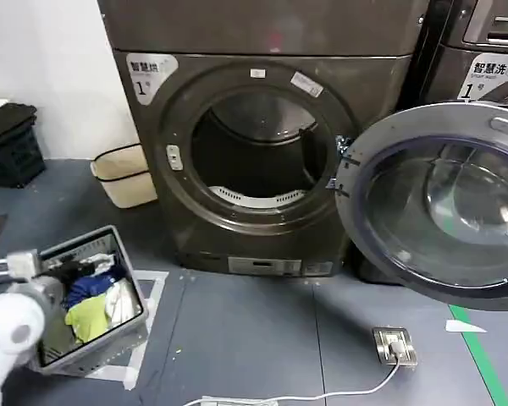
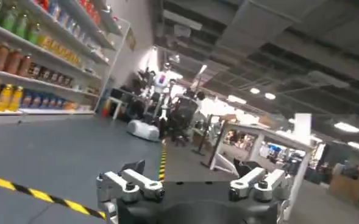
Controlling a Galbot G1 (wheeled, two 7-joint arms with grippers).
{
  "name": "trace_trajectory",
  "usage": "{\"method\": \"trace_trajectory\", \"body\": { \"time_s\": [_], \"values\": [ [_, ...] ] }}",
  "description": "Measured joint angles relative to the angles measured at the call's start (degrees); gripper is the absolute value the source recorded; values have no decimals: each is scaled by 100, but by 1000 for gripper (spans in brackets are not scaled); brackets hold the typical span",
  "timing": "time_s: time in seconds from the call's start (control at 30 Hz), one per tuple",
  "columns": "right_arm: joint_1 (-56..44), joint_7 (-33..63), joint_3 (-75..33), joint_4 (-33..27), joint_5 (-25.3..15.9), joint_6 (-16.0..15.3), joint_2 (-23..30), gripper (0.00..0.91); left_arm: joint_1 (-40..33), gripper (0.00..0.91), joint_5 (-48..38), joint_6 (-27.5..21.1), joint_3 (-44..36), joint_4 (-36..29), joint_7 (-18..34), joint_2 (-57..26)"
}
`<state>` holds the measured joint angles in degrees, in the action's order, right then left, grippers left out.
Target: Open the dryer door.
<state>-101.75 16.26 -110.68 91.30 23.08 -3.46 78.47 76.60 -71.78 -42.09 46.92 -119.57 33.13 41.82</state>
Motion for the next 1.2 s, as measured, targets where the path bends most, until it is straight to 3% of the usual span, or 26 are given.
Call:
{"method": "trace_trajectory", "body": {
  "time_s": [0.33,0.57,0.87,1.2],
  "values": [
    [-40,-159,86,126,217,-40,15,907,-114,907,-2517,-14,116,571,1315,-703],
    [-38,-243,116,242,241,-39,33,907,-264,907,-4031,-11,10,1215,1820,-1231],
    [6,-476,268,385,373,118,154,907,-696,907,-5287,-9,-390,1948,2099,-1737],
    [-15,-443,225,419,534,162,194,907,-1092,907,-5699,-10,-995,2224,2334,-1890]
  ]
}}
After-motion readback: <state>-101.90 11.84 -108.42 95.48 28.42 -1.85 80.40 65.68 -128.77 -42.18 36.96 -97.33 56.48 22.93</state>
